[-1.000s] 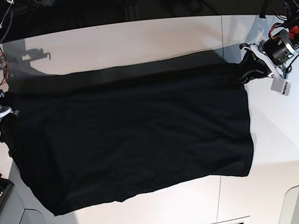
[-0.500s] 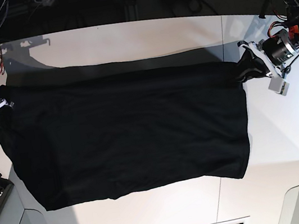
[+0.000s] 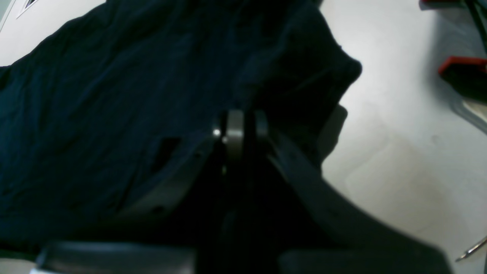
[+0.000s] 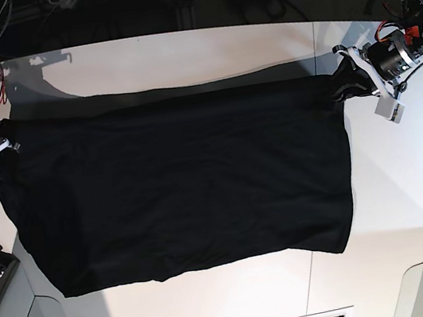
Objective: Layout the t-shirt on the table in an organized manner, then fold the t-shirt properly
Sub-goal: 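Hold the shirt edge taut with both grippers, dragging it slightly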
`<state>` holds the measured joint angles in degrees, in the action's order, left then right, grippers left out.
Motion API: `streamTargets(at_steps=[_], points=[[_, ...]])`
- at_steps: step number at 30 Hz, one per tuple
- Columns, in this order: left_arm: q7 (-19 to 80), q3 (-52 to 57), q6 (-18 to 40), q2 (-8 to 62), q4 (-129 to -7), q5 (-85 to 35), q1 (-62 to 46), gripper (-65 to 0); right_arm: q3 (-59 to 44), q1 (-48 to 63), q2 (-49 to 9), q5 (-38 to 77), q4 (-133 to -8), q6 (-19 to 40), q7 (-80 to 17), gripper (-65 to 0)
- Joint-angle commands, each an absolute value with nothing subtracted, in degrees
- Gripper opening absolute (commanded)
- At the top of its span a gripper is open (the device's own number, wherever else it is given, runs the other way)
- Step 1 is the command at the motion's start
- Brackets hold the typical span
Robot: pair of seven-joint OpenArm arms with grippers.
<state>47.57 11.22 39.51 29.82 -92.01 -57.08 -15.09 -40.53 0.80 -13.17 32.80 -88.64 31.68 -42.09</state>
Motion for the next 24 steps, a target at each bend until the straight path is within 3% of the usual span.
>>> streamTargets(at_steps=[1, 4, 7, 24], points=[[46.59, 11.7, 40.0, 30.76, -92.99, -58.5, -14.61, -61.1, -40.91, 0.08, -14.11, 33.89, -89.67, 31.73, -40.56, -63.4], [46.61, 11.7, 40.0, 30.76, -92.99, -58.5, -14.61, -60.9, -40.91, 0.08, -14.13, 33.89, -89.67, 31.73, -40.47, -50.6], [46.61, 11.7, 40.0, 30.76, -92.99, -58.5, -14.61, -60.4, -40.93, 0.08, -14.15, 33.85, -89.67, 31.73, -40.29, -42.9], [46.57, 11.7, 40.0, 30.59, -92.99, -58.48, -14.59, -60.4, -40.53, 0.51, -14.63, 24.16, -84.27, 31.73, -34.5, -42.2]])
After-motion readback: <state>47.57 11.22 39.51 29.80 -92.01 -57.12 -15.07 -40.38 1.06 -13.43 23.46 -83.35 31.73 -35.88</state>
